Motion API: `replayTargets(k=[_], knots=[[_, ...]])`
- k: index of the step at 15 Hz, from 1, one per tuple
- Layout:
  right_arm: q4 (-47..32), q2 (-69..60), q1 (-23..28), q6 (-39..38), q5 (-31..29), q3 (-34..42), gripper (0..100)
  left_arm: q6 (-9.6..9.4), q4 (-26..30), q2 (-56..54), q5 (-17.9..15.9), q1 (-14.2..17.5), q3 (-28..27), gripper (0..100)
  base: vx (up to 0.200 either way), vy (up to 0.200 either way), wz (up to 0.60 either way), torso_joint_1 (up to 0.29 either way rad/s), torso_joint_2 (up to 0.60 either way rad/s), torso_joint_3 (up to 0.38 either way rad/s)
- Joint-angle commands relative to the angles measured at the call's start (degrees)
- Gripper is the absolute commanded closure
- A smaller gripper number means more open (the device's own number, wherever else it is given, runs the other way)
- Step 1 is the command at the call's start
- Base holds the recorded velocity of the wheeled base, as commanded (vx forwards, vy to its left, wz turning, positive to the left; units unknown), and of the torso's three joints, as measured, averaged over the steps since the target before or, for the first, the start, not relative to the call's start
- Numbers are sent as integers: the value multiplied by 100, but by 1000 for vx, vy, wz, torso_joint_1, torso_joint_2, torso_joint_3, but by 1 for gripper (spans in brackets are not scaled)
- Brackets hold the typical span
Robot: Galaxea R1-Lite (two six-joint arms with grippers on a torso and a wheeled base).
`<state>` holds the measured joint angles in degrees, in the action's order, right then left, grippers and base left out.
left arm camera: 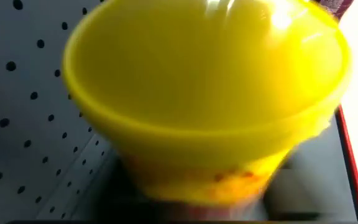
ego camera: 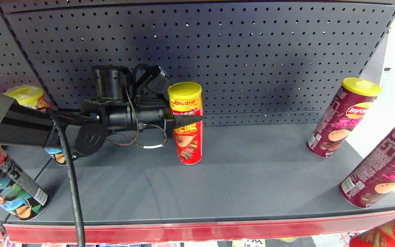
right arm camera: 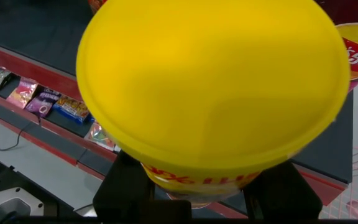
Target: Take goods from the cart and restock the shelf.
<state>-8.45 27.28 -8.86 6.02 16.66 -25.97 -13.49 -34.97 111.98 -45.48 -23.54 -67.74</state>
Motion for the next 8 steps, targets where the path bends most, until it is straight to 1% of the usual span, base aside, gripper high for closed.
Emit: replayTargets(k=[1,3,4,6,8], knots=[[1,14,-1,4,3,4,100,22,-1,-89,-4,-37,51,100,0,0,0,0,0,0],[1,23,-1,4,3,-5,100,22,-1,-282,-4,-37,270,100,0,0,0,0,0,0],[1,23,-1,4,3,-14,100,31,-1,-502,4,-37,534,100,0,0,0,0,0,0],[1,14,-1,4,3,-14,100,145,-1,-1012,75,-54,1114,100,0,0,0,0,0,0],[1,5,-1,4,12,-5,100,216,-9,-1530,136,-63,1633,100,0,0,0,0,0,0]])
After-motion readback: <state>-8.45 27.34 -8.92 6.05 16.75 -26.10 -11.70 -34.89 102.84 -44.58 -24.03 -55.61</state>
